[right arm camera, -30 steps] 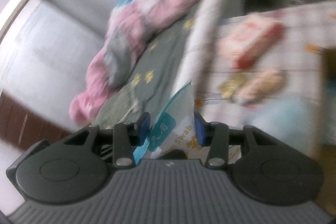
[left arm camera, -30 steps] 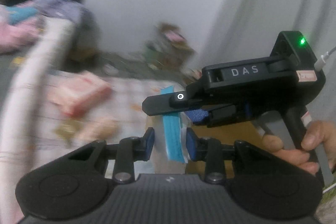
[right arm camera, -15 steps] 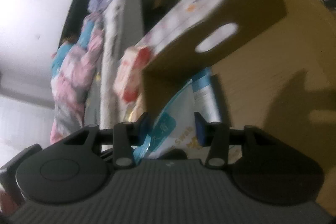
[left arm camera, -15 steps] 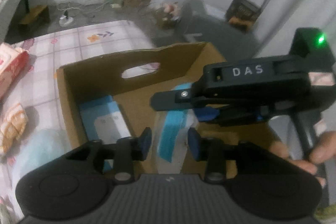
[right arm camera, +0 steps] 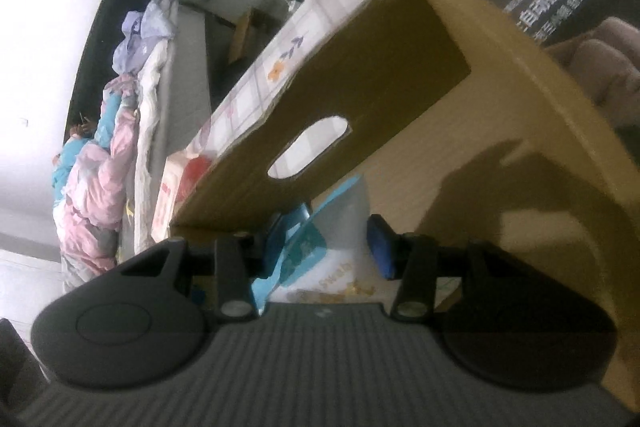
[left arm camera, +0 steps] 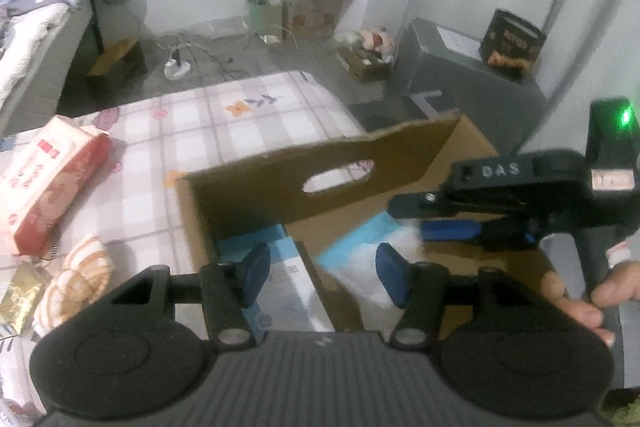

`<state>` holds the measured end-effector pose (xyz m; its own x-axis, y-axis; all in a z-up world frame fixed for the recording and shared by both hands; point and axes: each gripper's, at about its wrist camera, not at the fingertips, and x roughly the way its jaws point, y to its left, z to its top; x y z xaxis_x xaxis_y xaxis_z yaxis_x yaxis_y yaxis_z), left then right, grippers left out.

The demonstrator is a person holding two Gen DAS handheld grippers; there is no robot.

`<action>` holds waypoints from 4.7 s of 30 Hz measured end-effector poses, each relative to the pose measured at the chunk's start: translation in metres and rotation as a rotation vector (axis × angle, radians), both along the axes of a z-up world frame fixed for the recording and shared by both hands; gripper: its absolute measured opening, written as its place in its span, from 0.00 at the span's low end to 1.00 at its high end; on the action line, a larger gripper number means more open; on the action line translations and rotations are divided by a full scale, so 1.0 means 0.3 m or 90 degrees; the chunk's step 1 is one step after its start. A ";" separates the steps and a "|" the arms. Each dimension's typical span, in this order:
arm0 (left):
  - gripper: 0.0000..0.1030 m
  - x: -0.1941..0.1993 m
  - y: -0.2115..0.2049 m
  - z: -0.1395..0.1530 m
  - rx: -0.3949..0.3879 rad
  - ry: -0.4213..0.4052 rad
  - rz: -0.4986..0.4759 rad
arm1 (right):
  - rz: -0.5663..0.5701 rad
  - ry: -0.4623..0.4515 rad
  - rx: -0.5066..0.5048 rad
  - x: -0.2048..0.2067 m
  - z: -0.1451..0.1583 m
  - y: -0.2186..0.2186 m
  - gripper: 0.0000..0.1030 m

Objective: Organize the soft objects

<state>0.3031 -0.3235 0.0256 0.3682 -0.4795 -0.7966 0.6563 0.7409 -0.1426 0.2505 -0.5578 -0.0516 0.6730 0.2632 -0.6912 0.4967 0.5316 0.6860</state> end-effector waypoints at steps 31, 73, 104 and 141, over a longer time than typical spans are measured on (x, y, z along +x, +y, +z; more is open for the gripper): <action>0.77 -0.336 1.094 0.184 -0.028 -0.137 0.299 | 0.115 -0.114 -0.124 -0.204 0.282 0.299 0.43; 0.44 -0.380 1.376 -0.158 -0.021 0.043 0.394 | 0.742 0.103 -0.137 0.418 0.108 1.712 0.71; 0.43 -0.309 1.379 -0.219 -0.125 0.148 0.510 | 0.652 0.084 -0.023 0.379 0.110 1.609 0.73; 0.29 -0.551 1.340 -0.120 -0.295 0.027 0.443 | 0.475 -0.026 0.031 -0.061 0.184 1.245 0.41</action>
<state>0.1379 0.0785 -0.0104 0.6756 -0.4361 -0.5944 0.0585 0.8355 -0.5464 0.2323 -0.1842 0.0037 0.3291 0.6896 -0.6451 -0.0099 0.6856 0.7279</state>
